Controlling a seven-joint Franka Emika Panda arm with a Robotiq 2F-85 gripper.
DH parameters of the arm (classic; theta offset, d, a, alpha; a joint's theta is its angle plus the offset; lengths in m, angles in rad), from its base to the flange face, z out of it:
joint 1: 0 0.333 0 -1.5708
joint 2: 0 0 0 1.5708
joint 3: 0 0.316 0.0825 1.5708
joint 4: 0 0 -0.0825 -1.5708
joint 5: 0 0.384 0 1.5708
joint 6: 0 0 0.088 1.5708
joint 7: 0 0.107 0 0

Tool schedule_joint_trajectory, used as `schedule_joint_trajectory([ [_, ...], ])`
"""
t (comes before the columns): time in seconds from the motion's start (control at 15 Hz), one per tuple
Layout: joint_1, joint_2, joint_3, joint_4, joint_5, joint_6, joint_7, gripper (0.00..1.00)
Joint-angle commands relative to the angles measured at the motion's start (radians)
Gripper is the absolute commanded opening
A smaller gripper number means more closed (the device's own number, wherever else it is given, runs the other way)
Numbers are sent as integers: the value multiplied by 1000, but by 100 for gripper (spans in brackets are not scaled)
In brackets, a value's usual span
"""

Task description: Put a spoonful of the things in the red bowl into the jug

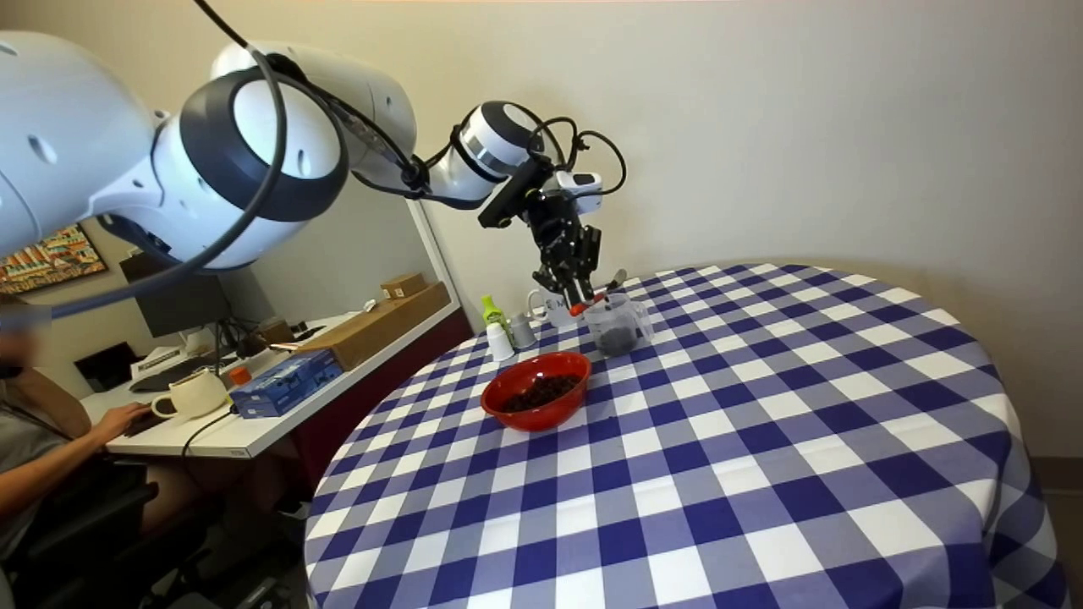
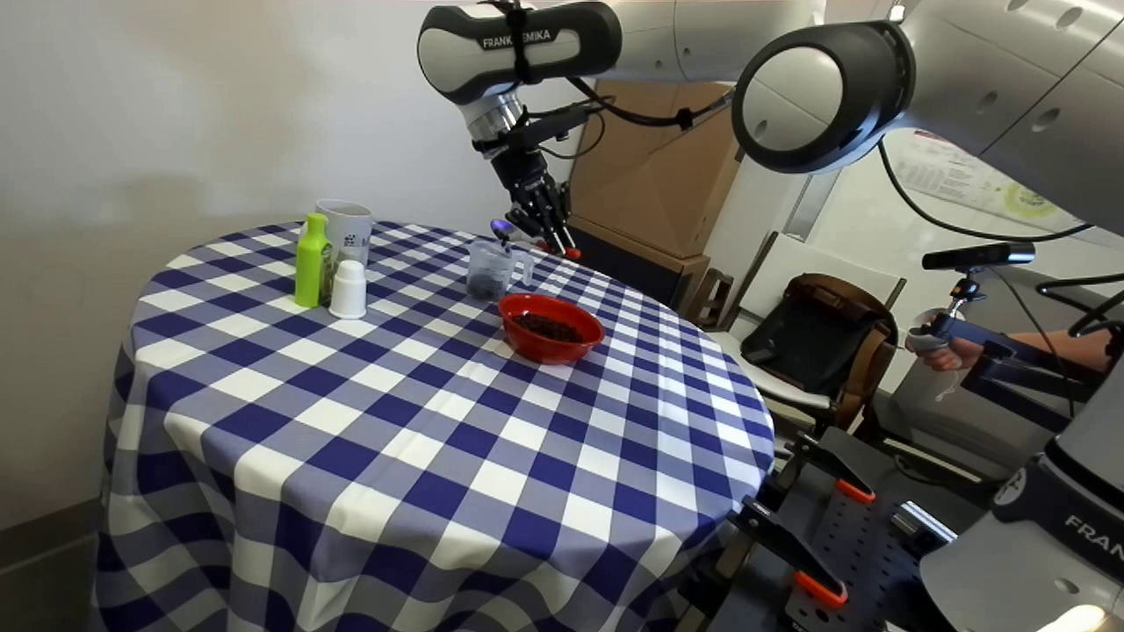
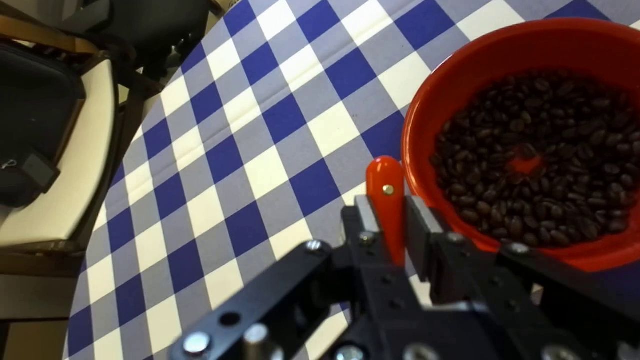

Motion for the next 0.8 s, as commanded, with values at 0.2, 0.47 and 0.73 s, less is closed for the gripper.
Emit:
schedule_joint_trajectory([
  [0.2,35,39,-49,50,-55,49,28,5],
  [0.47,61,36,-72,50,-85,75,40,5],
  [0.73,68,-3,-83,52,-90,62,16,5],
])
